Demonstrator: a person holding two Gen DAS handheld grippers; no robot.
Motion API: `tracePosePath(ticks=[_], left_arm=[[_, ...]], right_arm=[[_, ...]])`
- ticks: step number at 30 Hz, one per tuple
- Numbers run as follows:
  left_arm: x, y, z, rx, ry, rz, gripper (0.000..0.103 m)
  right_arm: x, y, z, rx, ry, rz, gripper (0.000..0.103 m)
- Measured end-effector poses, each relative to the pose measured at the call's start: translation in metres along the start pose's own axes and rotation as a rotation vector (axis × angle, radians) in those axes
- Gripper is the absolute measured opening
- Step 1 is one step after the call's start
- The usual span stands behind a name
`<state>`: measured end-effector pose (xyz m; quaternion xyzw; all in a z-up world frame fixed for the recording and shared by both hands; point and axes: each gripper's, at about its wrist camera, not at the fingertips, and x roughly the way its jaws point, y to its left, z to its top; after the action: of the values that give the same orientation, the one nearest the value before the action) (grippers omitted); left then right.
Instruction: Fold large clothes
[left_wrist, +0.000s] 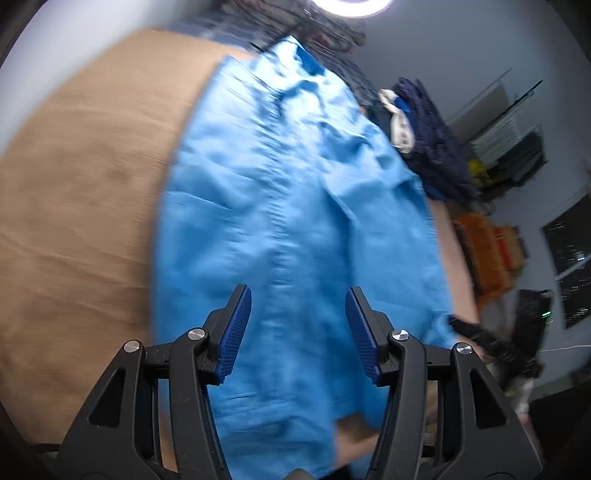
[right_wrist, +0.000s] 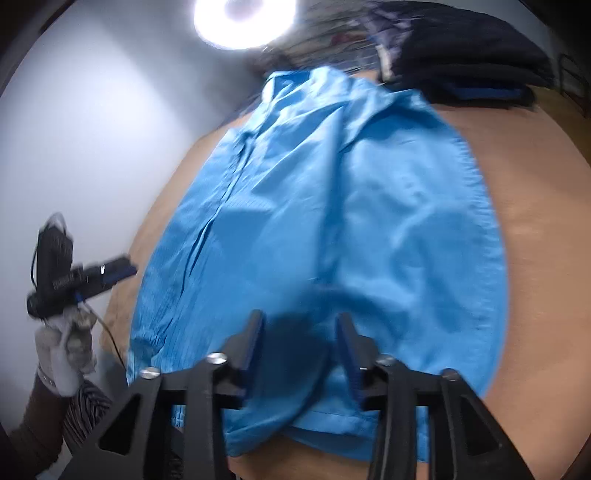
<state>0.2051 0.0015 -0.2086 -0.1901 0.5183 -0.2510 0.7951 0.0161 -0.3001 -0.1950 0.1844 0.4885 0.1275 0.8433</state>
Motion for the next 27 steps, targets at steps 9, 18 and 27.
tracePosePath(ticks=[9, 18, 27], left_arm=[[0.034, -0.044, -0.014, 0.011, 0.121, -0.116, 0.054], [0.081, -0.071, -0.040, 0.131, 0.255, -0.039, 0.054], [0.094, -0.073, -0.037, 0.152, 0.287, -0.106, 0.001]], right_arm=[[0.021, 0.023, 0.000, -0.070, 0.072, 0.043, 0.041], [0.011, -0.026, 0.093, 0.051, -0.090, -0.063, 0.056], [0.088, -0.077, 0.190, 0.221, -0.097, -0.057, 0.053]])
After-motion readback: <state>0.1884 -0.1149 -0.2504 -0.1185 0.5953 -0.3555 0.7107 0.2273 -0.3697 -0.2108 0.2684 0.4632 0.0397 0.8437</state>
